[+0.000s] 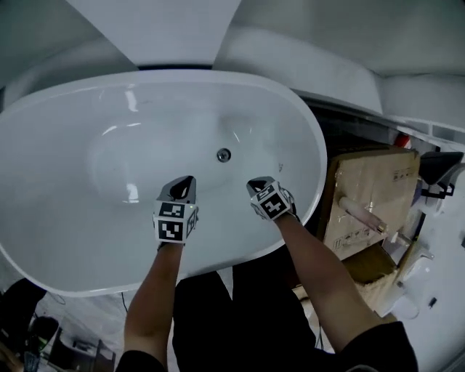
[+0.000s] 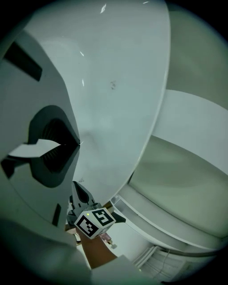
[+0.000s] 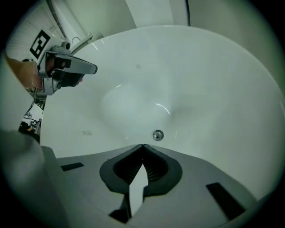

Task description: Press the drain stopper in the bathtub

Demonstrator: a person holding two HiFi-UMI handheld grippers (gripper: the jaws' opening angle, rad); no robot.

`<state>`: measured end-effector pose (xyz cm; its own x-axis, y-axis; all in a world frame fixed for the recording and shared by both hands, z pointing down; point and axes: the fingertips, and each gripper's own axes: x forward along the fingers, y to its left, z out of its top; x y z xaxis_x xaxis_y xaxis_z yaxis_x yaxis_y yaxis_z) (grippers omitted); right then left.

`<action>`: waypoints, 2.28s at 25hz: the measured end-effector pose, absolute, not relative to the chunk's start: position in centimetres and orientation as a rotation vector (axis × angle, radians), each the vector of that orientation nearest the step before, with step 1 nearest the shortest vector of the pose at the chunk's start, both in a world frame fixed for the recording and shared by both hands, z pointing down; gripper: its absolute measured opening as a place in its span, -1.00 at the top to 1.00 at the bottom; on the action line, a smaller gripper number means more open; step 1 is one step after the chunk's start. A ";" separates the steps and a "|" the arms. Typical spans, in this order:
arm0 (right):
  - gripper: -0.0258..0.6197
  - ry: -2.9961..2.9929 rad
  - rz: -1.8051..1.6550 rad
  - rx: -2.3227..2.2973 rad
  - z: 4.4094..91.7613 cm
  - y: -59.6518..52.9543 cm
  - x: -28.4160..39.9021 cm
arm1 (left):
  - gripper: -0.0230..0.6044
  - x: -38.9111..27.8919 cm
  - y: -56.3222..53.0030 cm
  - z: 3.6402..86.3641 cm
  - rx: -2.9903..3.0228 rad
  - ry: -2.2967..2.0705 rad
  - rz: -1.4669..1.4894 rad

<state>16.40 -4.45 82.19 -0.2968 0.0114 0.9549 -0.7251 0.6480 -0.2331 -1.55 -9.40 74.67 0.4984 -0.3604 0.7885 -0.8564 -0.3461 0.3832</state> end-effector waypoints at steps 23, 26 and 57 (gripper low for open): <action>0.87 -2.121 0.825 0.997 48.6 2.4 6.7 | 0.89 -7.7 -3.7 44.8 2.169 -1.059 0.501; 0.87 -2.195 0.787 1.017 44.9 1.3 5.7 | 0.89 -8.9 -1.5 44.0 2.145 -1.081 0.496; 0.88 -2.831 0.409 1.080 16.8 -6.6 16.1 | 0.89 -2.5 -6.6 18.2 2.387 -1.528 0.301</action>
